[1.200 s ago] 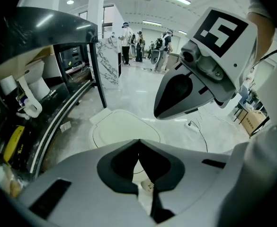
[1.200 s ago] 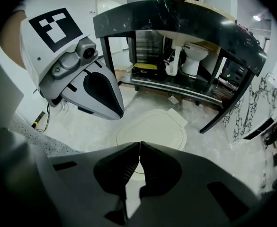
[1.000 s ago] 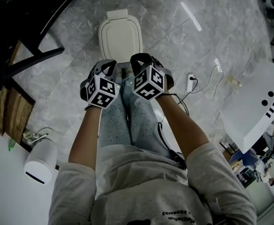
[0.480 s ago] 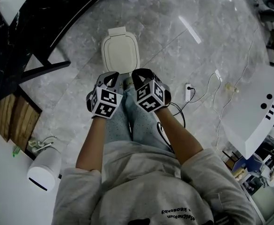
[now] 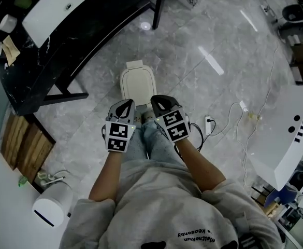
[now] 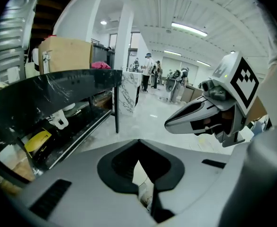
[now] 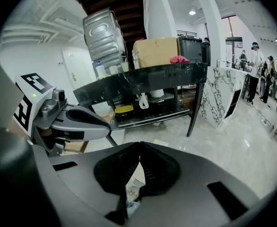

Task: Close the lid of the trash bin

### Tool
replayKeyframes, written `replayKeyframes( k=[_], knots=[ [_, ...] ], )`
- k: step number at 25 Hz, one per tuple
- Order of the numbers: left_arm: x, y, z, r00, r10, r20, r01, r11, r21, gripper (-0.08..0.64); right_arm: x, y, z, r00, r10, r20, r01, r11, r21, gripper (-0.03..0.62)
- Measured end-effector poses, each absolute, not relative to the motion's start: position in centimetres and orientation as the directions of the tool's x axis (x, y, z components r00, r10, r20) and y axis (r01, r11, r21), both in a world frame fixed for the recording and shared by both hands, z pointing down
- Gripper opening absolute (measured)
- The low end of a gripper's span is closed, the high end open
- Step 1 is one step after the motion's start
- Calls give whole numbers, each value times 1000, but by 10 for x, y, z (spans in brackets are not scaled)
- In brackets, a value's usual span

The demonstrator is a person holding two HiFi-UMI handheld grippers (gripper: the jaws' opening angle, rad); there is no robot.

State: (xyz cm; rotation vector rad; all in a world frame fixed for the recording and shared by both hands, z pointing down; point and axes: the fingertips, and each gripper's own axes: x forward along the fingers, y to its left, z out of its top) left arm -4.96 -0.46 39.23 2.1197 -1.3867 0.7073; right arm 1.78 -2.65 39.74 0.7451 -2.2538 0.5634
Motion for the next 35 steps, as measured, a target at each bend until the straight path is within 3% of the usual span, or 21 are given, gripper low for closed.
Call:
replayKeyframes(
  k=[22, 35],
  knots=[
    [-44, -3, 198, 292, -890, 350, -954, -297, 41, 20, 18, -20, 195, -683, -624, 379, -683, 730, -27, 32],
    [-36, 17, 100, 265, -950, 165, -962, -271, -17, 20, 24, -3, 92, -725, -667, 170, -672, 739, 34, 32]
  ],
)
